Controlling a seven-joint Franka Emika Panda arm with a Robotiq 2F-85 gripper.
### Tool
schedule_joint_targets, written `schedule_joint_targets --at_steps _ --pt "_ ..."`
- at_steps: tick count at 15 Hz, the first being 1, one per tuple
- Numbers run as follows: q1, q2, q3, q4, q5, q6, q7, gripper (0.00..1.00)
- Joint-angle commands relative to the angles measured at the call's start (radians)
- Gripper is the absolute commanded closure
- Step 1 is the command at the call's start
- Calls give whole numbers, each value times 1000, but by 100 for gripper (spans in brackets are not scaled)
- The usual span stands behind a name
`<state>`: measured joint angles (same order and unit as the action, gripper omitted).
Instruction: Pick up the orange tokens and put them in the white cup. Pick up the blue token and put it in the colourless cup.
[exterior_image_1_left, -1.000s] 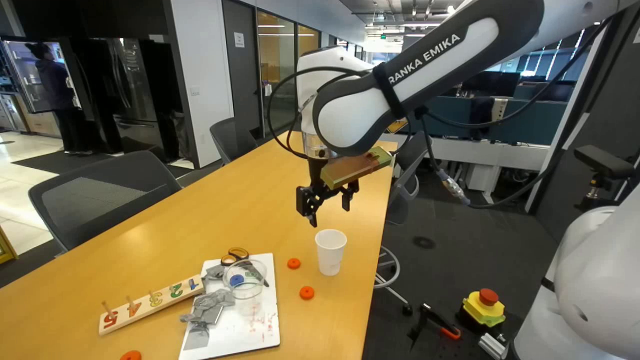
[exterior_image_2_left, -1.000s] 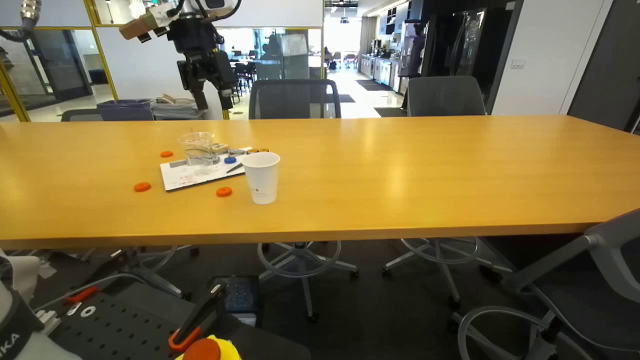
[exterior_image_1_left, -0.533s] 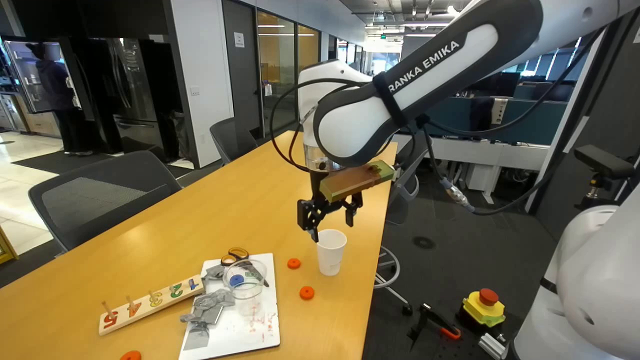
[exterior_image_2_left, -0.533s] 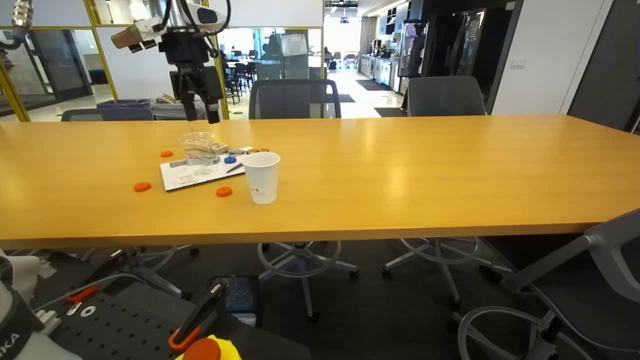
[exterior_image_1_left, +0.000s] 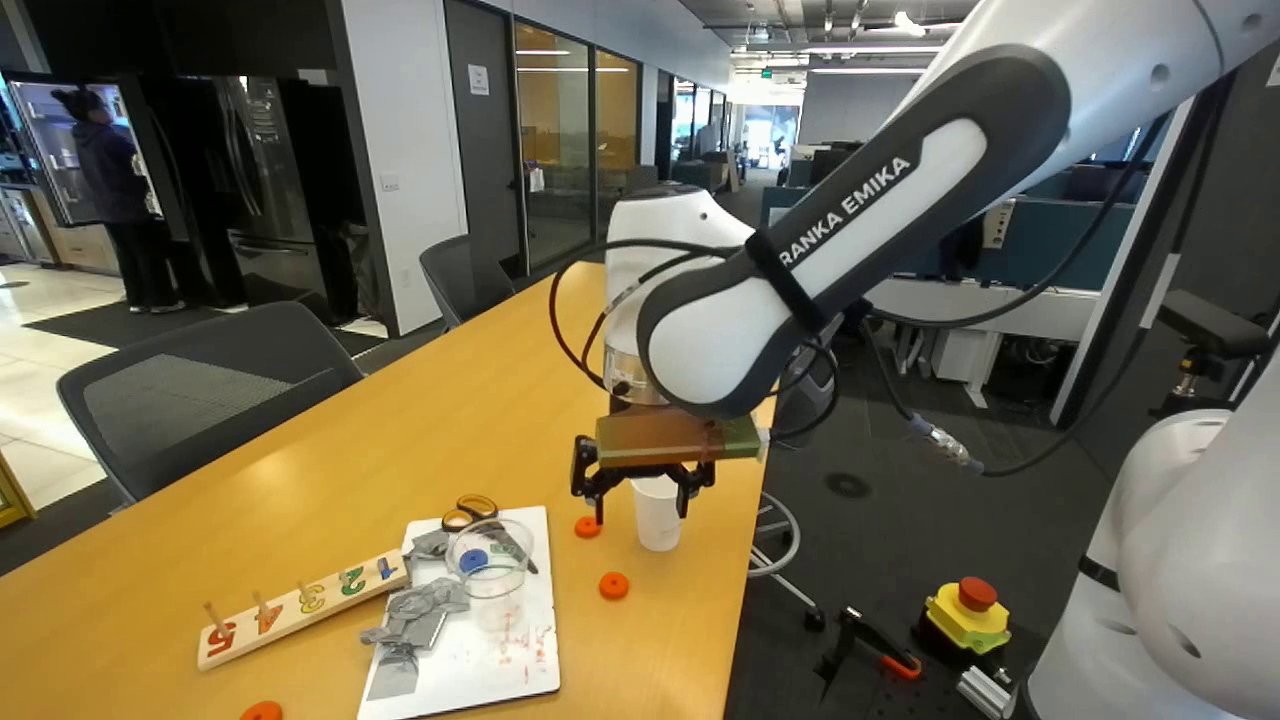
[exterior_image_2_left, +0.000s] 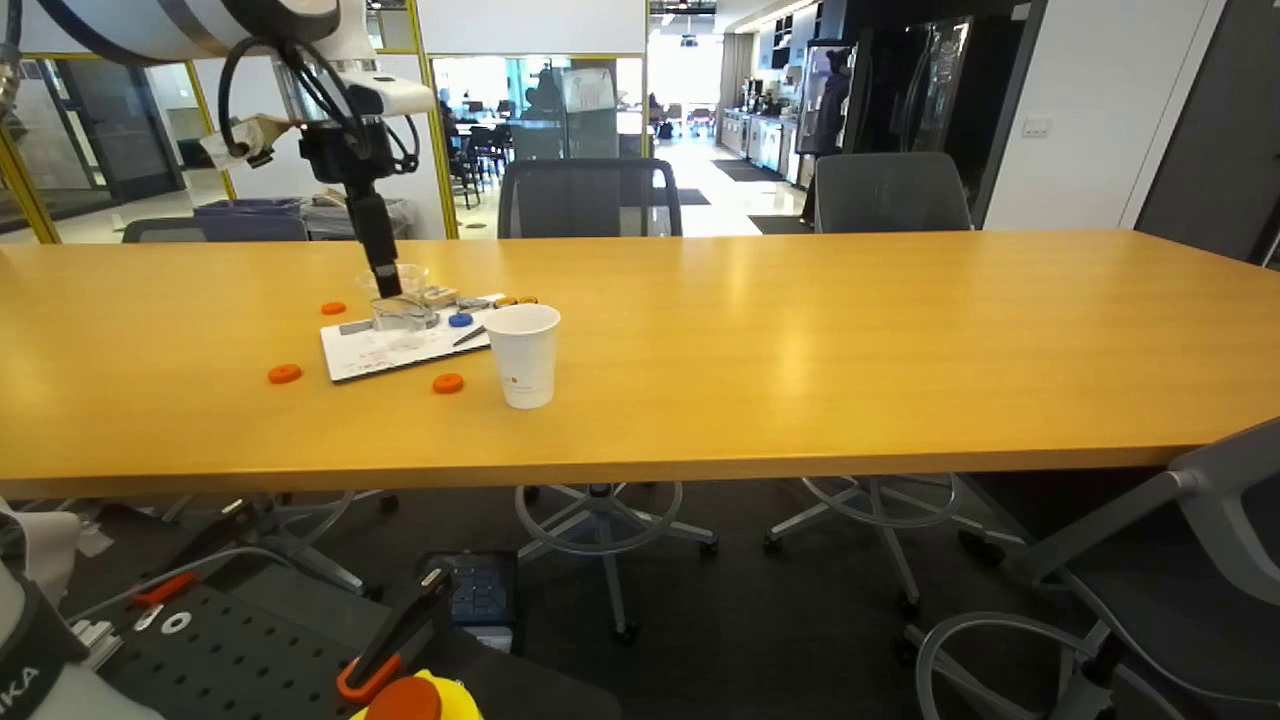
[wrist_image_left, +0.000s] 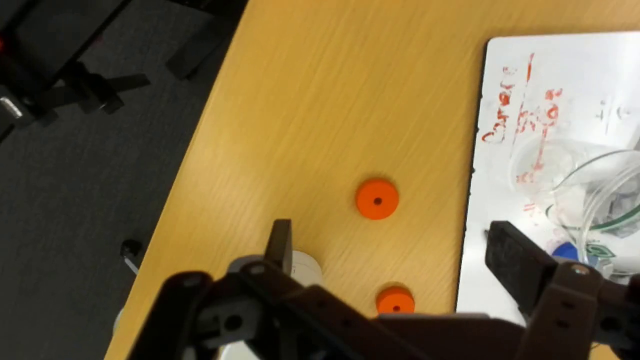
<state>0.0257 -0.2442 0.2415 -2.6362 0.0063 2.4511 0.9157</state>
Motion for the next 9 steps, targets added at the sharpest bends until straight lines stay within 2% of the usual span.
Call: schedule_joint_targets --at_steps 1,3,5,6,7,9 --pt "-37 79 33 -40 -117 209 251 0" --pt "-63 134 38 -41 -246 270 403 0" --pt "-66 192 22 -17 -369 260 539 0" --pt "-57 221 5 -3 -408 246 589 0" --pt "-79 247 22 7 -437 243 629 0" --pt "-70 310 11 37 -441 235 651 0"
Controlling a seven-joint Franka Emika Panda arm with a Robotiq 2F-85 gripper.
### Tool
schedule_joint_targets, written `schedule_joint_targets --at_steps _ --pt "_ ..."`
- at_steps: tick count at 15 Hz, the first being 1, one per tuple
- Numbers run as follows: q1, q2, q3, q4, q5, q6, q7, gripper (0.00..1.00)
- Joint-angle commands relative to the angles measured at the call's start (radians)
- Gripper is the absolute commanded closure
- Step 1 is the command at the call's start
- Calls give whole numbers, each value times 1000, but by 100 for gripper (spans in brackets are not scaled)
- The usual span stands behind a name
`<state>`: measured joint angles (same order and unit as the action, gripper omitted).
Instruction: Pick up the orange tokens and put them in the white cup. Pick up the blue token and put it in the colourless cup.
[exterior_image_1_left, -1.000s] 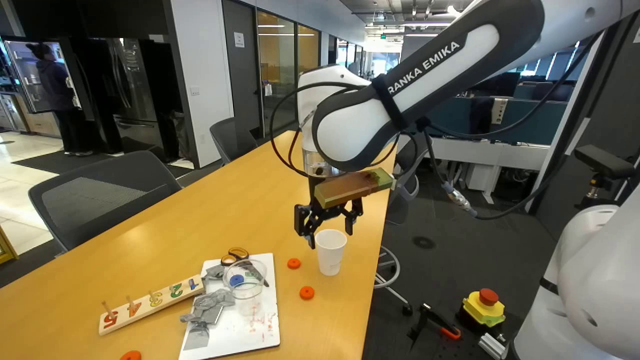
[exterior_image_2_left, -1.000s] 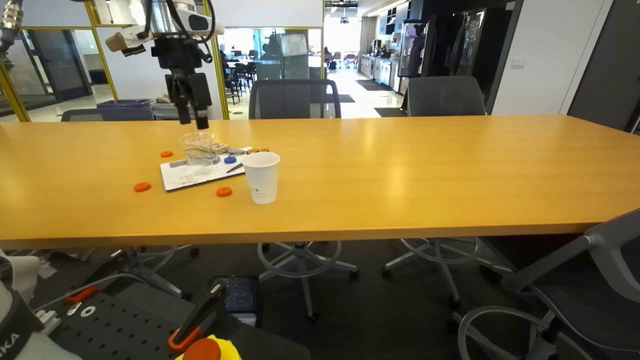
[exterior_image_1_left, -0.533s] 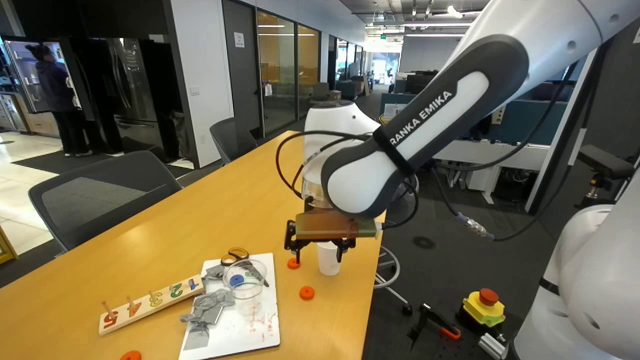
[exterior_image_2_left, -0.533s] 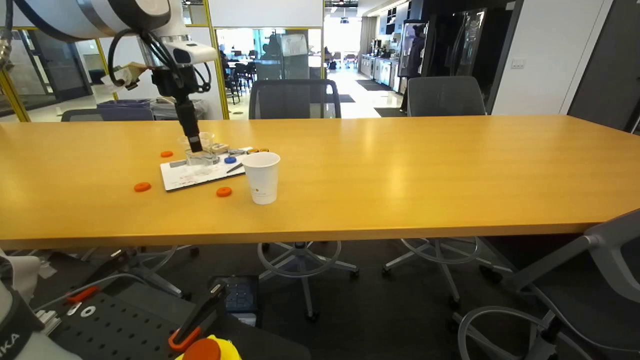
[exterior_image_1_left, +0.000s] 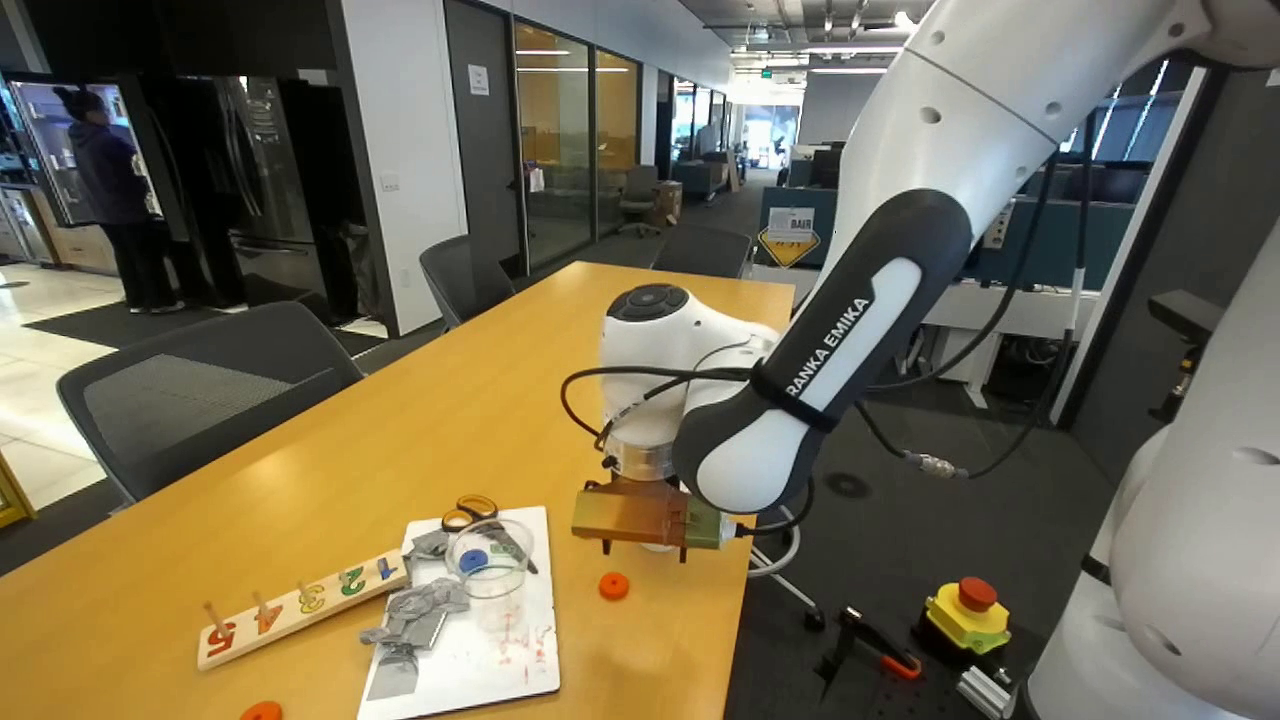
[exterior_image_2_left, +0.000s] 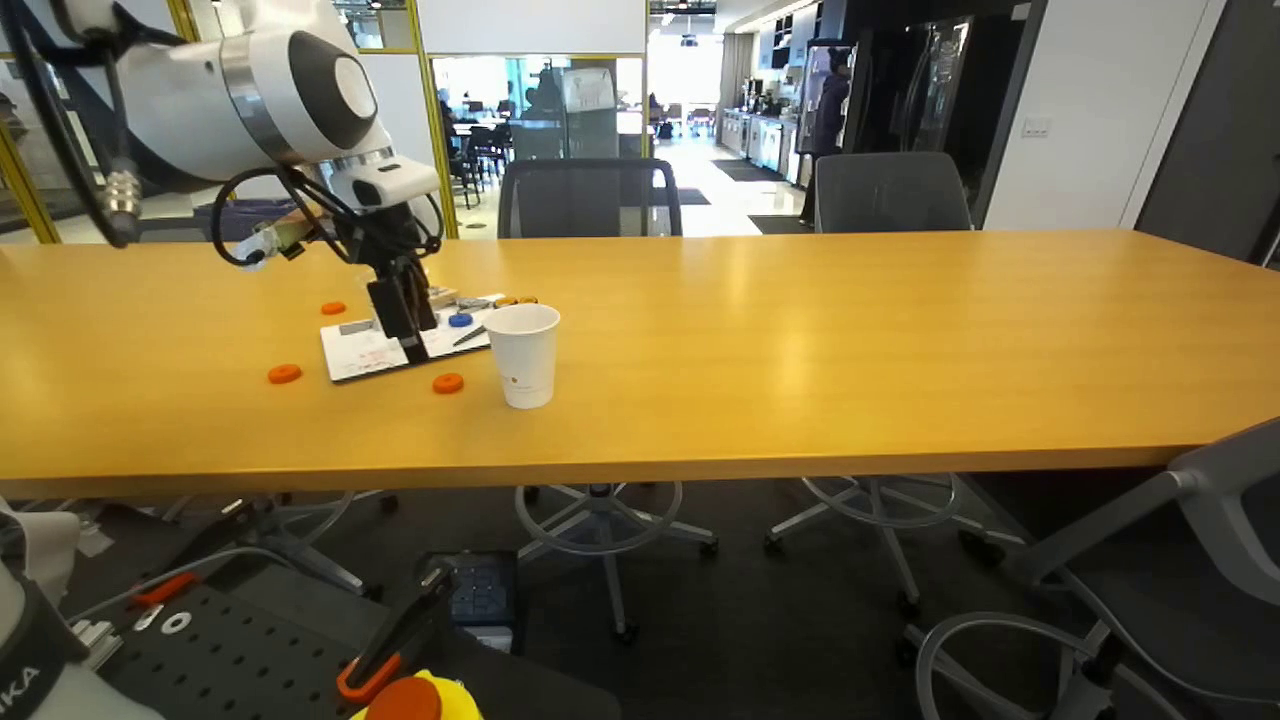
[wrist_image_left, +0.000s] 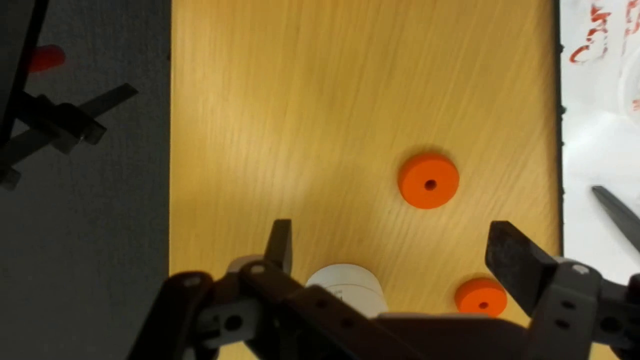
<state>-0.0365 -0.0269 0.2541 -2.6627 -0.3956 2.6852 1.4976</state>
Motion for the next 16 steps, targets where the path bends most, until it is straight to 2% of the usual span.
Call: schedule_joint_targets --at_steps 1,2,3,8,16 --pt "-7 122 -4 78 -28 6 67 0" --pt "-7 152 -6 93 -4 20 56 0" --pt "58 179 -75 108 24 25 36 0" --pt "111 287 -153 179 163 49 -30 0" --pt "136 299 -162 182 398 107 -201 0"
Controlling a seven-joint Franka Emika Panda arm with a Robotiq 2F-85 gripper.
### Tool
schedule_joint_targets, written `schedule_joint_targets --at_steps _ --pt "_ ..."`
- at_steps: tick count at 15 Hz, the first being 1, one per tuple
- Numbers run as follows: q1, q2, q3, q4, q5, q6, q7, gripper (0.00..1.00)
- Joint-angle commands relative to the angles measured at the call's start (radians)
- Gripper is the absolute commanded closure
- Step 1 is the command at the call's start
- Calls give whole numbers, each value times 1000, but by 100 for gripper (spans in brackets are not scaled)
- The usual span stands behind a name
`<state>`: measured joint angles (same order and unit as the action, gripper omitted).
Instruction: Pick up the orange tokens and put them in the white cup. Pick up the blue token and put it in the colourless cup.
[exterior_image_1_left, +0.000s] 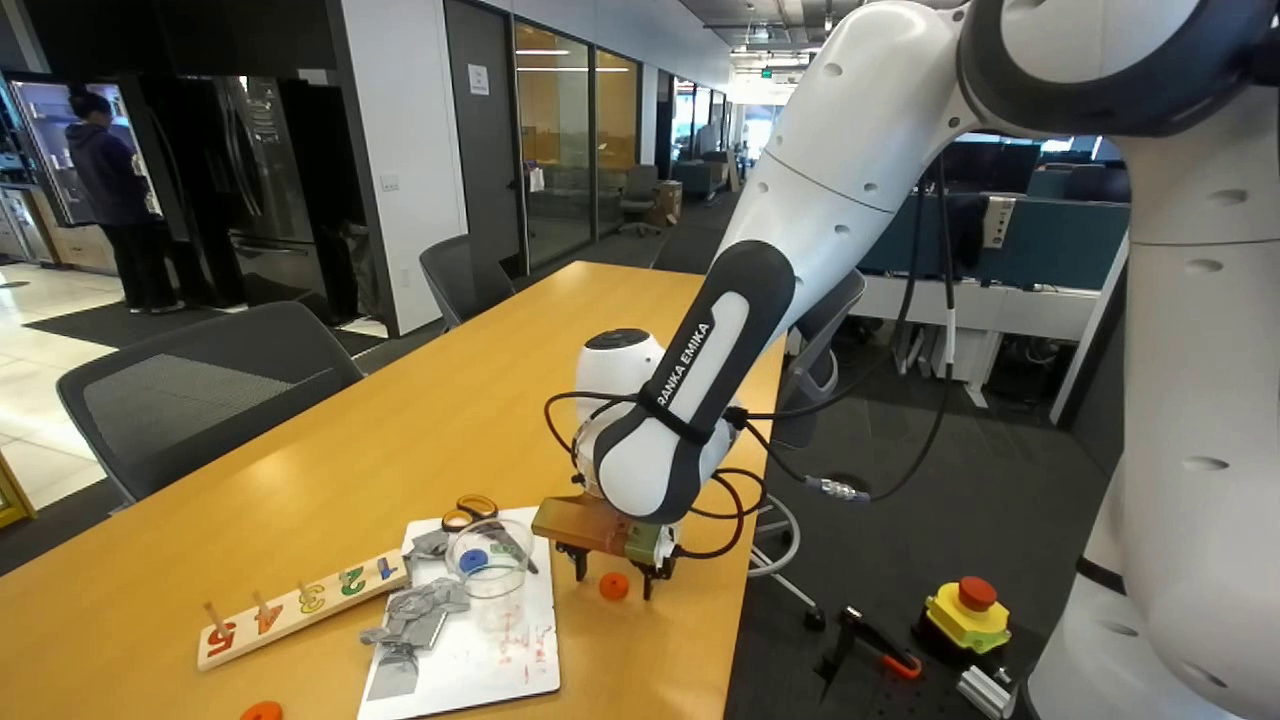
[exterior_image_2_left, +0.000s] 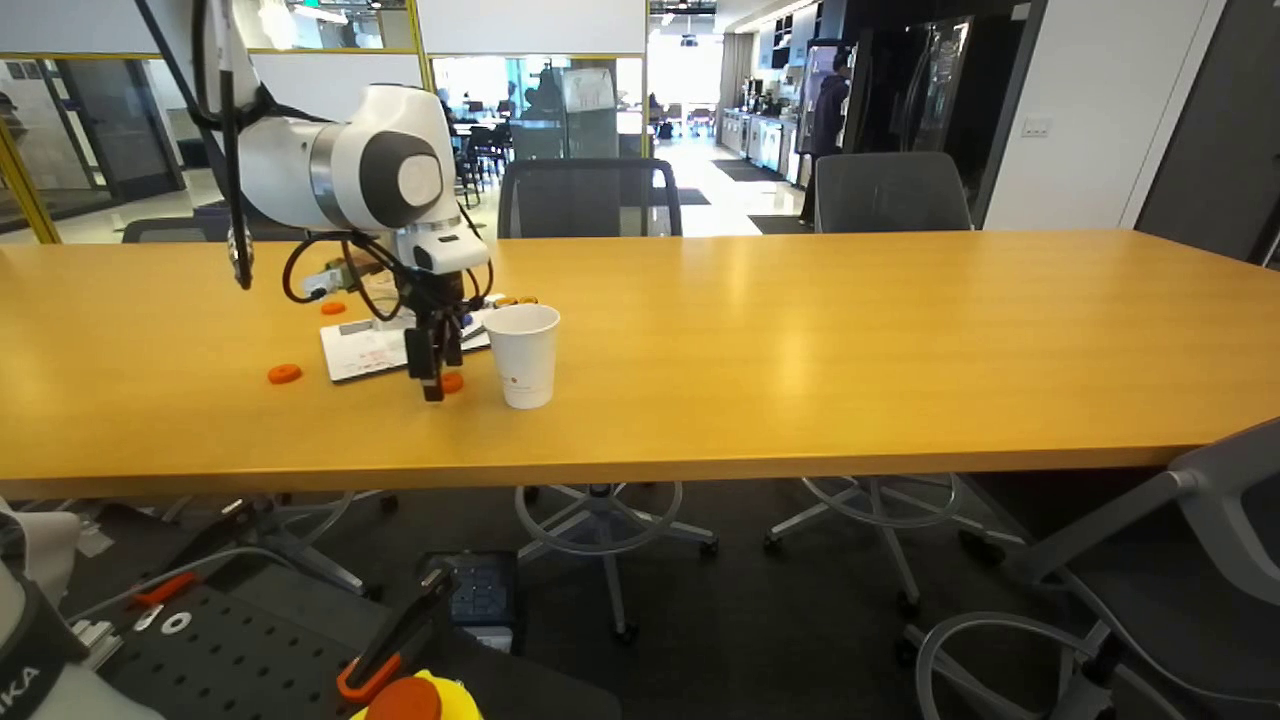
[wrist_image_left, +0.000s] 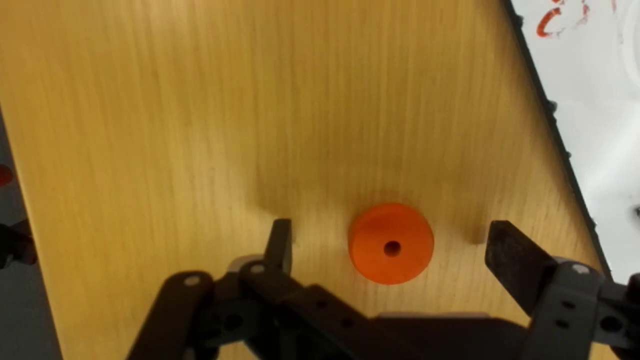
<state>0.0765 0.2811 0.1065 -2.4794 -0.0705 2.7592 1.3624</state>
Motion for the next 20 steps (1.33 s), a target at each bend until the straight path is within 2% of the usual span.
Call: schedule_joint_targets --at_steps 1,8,9,10,11,15,17,18,20 --pt "24 -10 -15 -4 93 37 -83 0" --pt "35 -9 -28 -6 160 46 -158 0" --pt "42 -10 -37 -10 147 56 -160 25" --pt "46 -10 -44 -11 143 58 -164 27" --pt "51 -10 -49 -11 141 61 -165 34" --pt "70 -13 -71 -15 133 67 -168 66" --pt "73 -16 -73 -17 135 63 -177 78" --pt "72 -22 -71 -16 139 62 -184 81" --pt "69 -26 -62 -12 147 53 -212 79"
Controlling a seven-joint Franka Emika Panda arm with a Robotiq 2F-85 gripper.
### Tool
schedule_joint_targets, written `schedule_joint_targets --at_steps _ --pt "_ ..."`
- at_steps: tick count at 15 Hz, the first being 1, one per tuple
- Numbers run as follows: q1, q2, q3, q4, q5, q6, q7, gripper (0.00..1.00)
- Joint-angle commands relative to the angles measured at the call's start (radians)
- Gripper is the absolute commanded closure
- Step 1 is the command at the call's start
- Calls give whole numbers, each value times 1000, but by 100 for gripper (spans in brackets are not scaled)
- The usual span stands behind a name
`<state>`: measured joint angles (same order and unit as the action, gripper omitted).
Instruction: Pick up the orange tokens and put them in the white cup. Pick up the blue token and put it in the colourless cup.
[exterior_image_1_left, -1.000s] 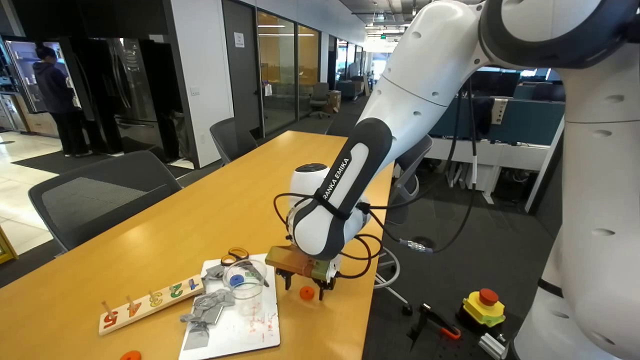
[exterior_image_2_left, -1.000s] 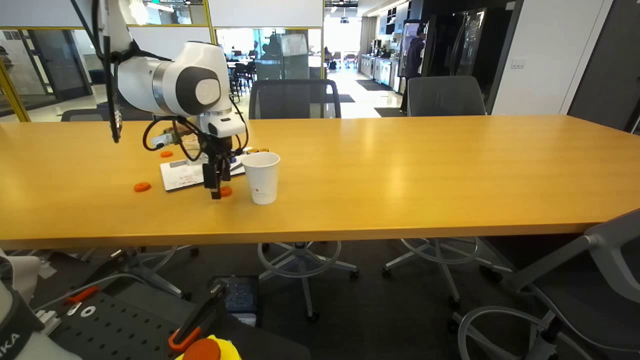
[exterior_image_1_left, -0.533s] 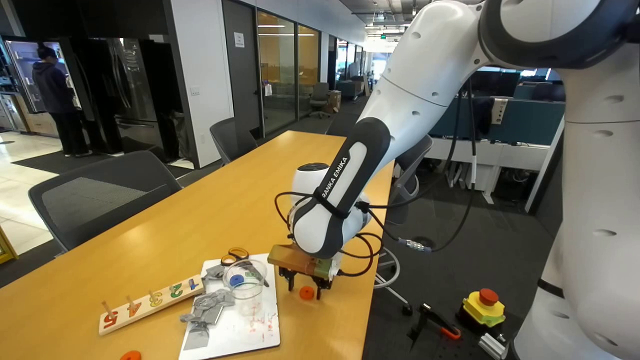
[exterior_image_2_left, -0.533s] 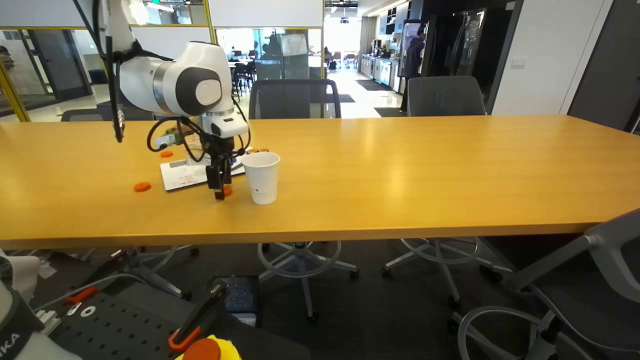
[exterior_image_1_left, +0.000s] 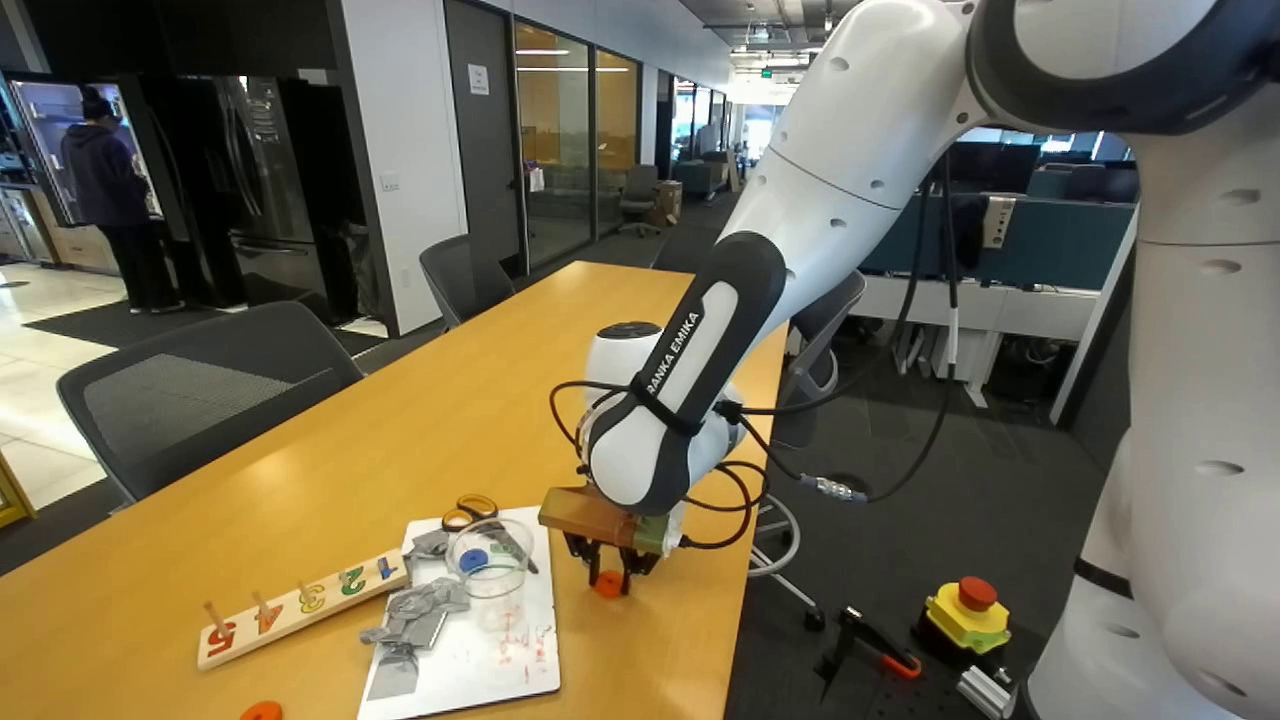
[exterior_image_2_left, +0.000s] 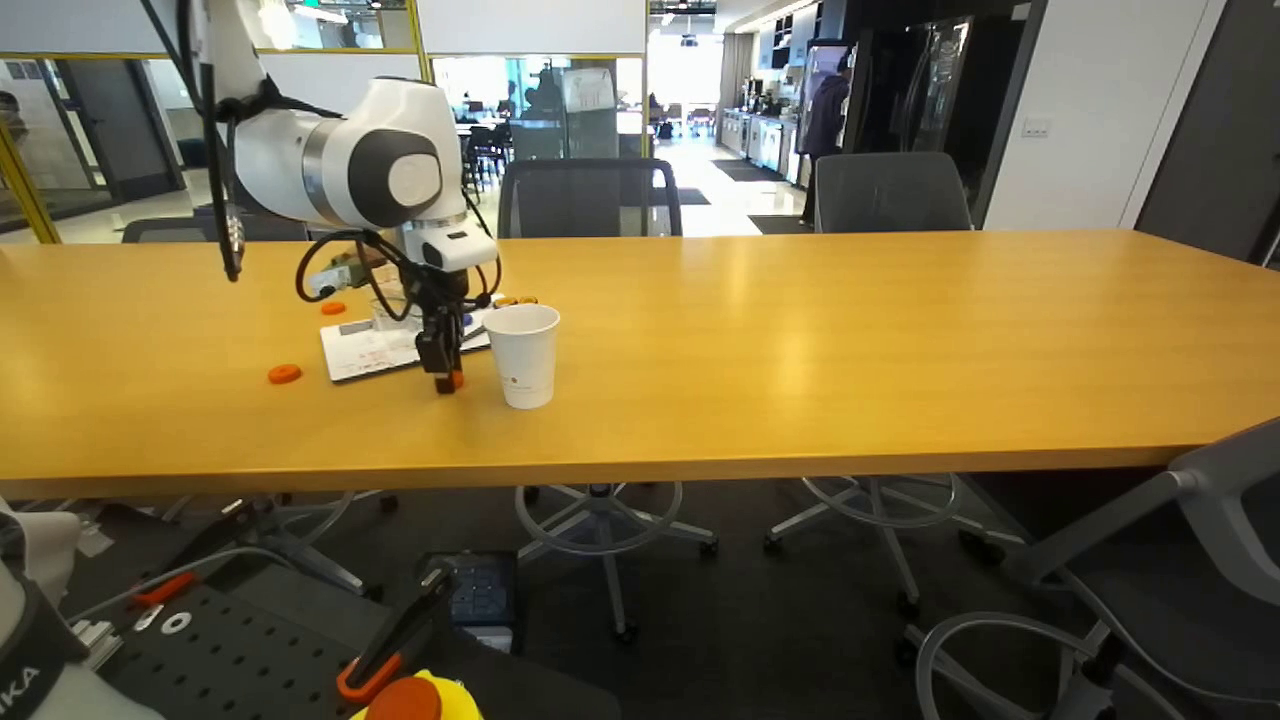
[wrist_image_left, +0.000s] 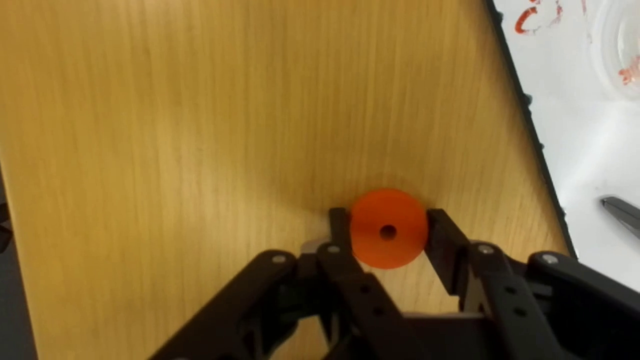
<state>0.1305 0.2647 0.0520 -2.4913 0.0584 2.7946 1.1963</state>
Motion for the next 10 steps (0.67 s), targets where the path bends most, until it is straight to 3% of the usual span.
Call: schedule_joint_targets --at_steps 1,6,10 --pt "-6 -26 27 8 56 -6 -109 79" --pt "7 -121 36 40 61 -78 -227 79" --pt "3 -245 -10 58 -86 -181 -233 79"
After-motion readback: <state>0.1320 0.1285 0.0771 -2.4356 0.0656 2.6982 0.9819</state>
